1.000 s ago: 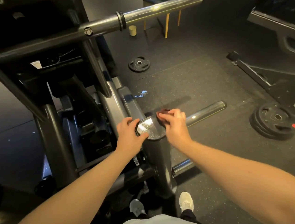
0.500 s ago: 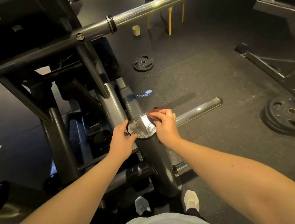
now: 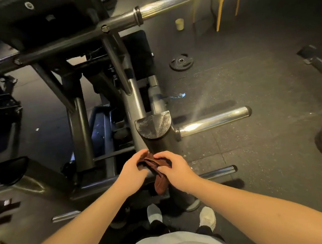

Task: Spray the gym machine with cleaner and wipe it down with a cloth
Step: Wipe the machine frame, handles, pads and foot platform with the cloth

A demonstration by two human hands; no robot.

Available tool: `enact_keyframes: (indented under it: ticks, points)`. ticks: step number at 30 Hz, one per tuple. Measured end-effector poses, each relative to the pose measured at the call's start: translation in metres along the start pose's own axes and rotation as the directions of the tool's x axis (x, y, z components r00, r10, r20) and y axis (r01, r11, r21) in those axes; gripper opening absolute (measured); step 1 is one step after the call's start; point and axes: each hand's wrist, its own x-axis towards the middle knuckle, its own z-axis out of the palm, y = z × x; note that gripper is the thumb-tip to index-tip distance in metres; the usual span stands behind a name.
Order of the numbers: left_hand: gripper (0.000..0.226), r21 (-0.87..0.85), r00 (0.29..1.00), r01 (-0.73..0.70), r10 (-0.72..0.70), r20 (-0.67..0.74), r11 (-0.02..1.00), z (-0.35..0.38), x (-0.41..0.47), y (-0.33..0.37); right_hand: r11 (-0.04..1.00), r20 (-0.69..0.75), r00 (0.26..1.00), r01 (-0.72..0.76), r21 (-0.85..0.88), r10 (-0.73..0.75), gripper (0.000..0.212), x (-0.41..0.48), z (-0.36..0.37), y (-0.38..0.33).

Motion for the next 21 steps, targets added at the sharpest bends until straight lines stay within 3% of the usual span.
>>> enact_keyframes:
  ticks: [2,7,16,21]
  points:
    - [0.063,0.029,0.999,-0.027,0.026,0.037,0.999,0.001,-0.008,-0.003,1.000,0.052,0.998,-0.020,0.014,0.020,0.039,-0.005,-0.006,-0.001]
    - [0.006,0.066,0.999,0.044,-0.046,0.025,0.997,-0.004,-0.015,-0.002,0.999,0.081,0.996,-0.020,-0.035,0.023,0.043,-0.007,-0.017,0.003]
    - [0.006,-0.061,0.992,0.104,-0.099,0.078,0.993,-0.024,-0.020,-0.010,0.994,0.042,0.997,-0.067,-0.085,0.071,0.046,-0.007,-0.018,0.001]
    - [0.015,-0.101,0.983,0.122,-0.105,0.153,0.987,-0.046,-0.027,-0.026,0.982,-0.015,0.994,-0.109,-0.152,0.108,0.059,-0.007,-0.006,-0.005]
